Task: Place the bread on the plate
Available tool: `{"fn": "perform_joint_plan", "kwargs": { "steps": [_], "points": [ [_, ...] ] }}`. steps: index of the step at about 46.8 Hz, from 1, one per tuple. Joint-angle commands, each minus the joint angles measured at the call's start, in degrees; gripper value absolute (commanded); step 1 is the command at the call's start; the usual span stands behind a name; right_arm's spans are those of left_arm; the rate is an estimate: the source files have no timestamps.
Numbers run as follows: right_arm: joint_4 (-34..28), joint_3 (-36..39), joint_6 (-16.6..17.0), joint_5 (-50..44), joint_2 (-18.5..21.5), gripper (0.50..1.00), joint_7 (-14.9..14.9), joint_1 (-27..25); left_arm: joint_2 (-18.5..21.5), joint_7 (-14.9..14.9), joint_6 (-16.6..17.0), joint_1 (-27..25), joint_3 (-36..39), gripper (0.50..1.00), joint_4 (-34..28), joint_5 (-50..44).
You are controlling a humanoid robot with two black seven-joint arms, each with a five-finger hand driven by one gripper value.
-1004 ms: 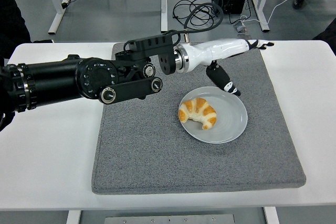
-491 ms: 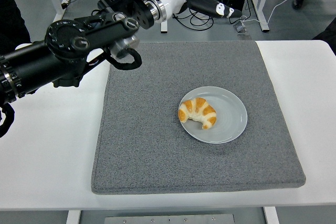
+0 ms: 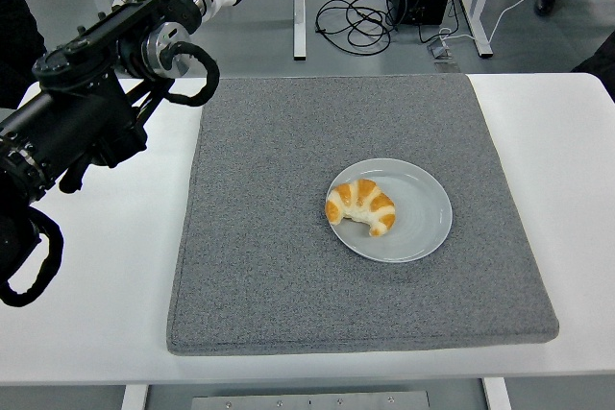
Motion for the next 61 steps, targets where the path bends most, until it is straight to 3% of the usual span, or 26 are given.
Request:
{"fn": "perform_joint_plan", "kwargs": {
  "steps": [1,20,45,61],
  "points": [
    [0.0,0.0,0.0,0.0,0.0,1.0,0.0,0.0,-0.1,0.0,-1.8,2.1,-1.3,0.987,0.6,-0.9],
    [0.0,0.1,0.0,0.0,0.0,1.0,0.0,0.0,-0.5,-0.4,-9.7,7.9,-3.8,0.987,4.7,-2.7],
    [-0.3,0.0,-0.2,0.1,0.0,1.0,-0.1,-1.2,-0.5,-0.8,-12.9,9.6,-3.9,0.987,4.7,-2.8],
    [-0.3,0.1,-0.3,0.1,0.0,1.0,0.0,-0.7,-0.5,-0.7,-12.9,10.0,-4.8,0.987,5.0,-3.6]
  ]
}}
